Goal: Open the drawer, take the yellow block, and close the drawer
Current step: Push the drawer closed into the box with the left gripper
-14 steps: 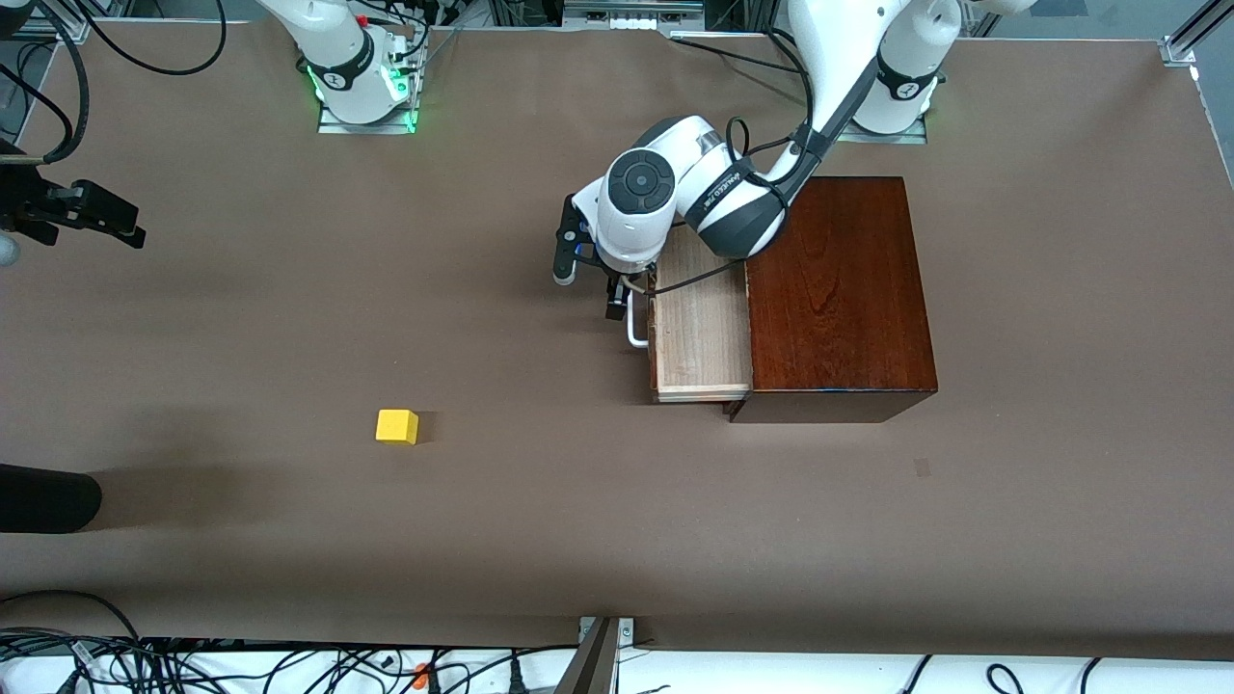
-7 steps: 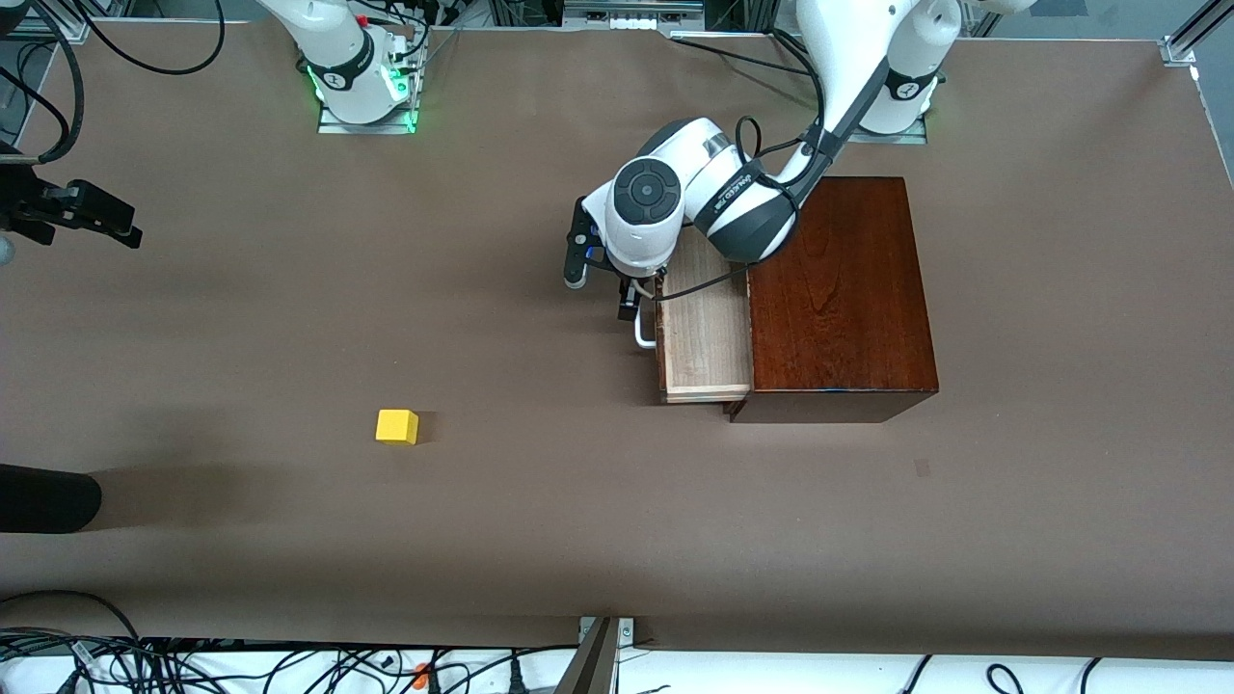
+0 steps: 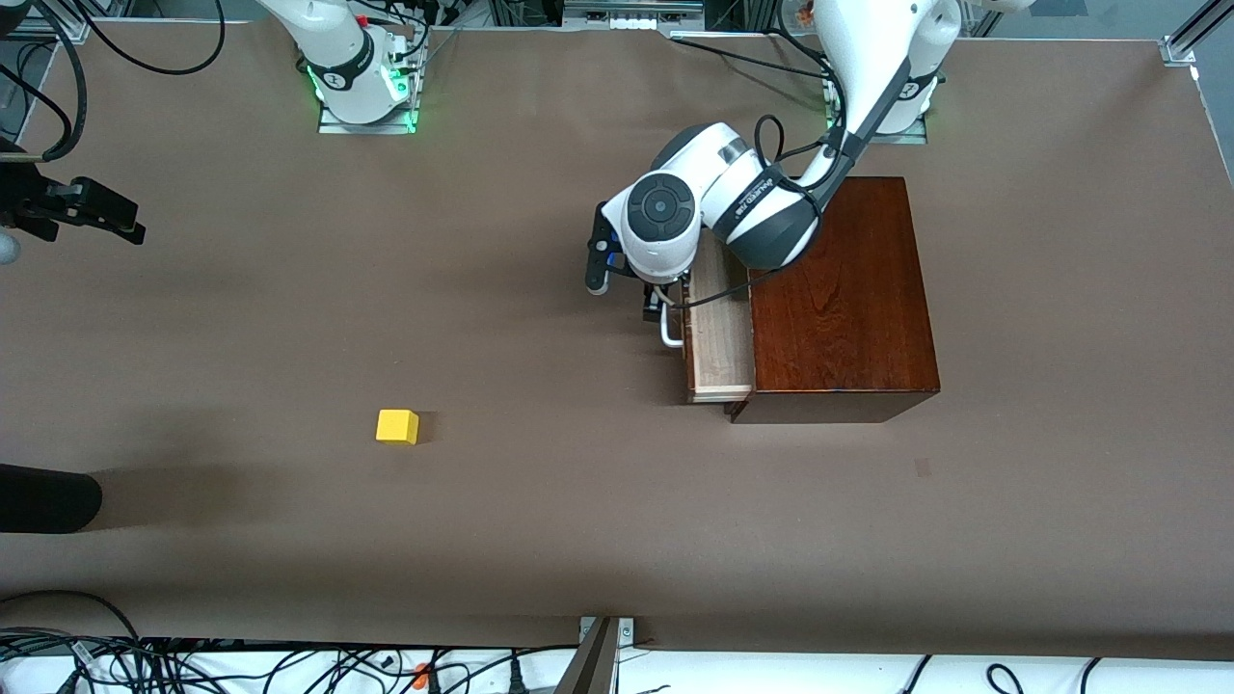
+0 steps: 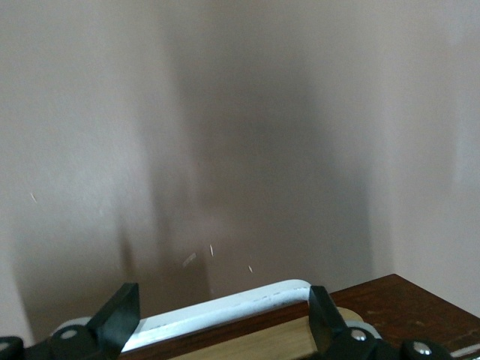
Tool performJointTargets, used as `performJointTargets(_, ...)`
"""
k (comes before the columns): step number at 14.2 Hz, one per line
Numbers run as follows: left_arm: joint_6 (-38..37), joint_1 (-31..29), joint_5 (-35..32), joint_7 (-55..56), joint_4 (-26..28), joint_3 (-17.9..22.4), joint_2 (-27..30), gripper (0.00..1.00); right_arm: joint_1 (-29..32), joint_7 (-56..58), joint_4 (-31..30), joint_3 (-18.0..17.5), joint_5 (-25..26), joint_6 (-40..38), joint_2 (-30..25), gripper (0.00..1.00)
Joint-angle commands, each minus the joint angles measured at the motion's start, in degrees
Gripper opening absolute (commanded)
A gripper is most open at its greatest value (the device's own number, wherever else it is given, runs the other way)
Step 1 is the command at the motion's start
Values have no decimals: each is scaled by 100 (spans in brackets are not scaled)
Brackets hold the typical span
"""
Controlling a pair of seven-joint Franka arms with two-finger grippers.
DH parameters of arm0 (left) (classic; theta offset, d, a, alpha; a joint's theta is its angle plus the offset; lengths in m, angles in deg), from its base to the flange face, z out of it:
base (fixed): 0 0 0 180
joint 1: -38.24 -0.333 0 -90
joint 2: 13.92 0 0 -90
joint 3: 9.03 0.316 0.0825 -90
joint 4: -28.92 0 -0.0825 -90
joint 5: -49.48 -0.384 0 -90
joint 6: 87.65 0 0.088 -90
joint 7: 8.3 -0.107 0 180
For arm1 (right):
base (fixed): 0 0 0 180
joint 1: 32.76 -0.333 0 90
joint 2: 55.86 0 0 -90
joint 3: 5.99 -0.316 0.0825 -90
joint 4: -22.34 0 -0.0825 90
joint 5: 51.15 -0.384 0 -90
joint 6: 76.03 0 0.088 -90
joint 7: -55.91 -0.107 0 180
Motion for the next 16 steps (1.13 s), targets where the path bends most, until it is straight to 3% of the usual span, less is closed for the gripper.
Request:
performJointTargets(1, -398, -403, -405, -43, 212, 186, 238, 100, 117, -53, 38, -113, -98, -133, -88, 100)
performJointTargets(11, -689, -764, -405, -43, 203, 177, 458, 100, 126, 26, 38, -77, -98, -361, -88, 100)
performJointTargets(15, -671, -694, -300, 18, 89, 63, 545, 100, 126, 35, 20, -95, -107, -406, -88, 100)
performJointTargets(16, -680, -745, -282, 36, 54, -137, 615, 100, 126, 35, 37, -95, -107, -414, -80, 100)
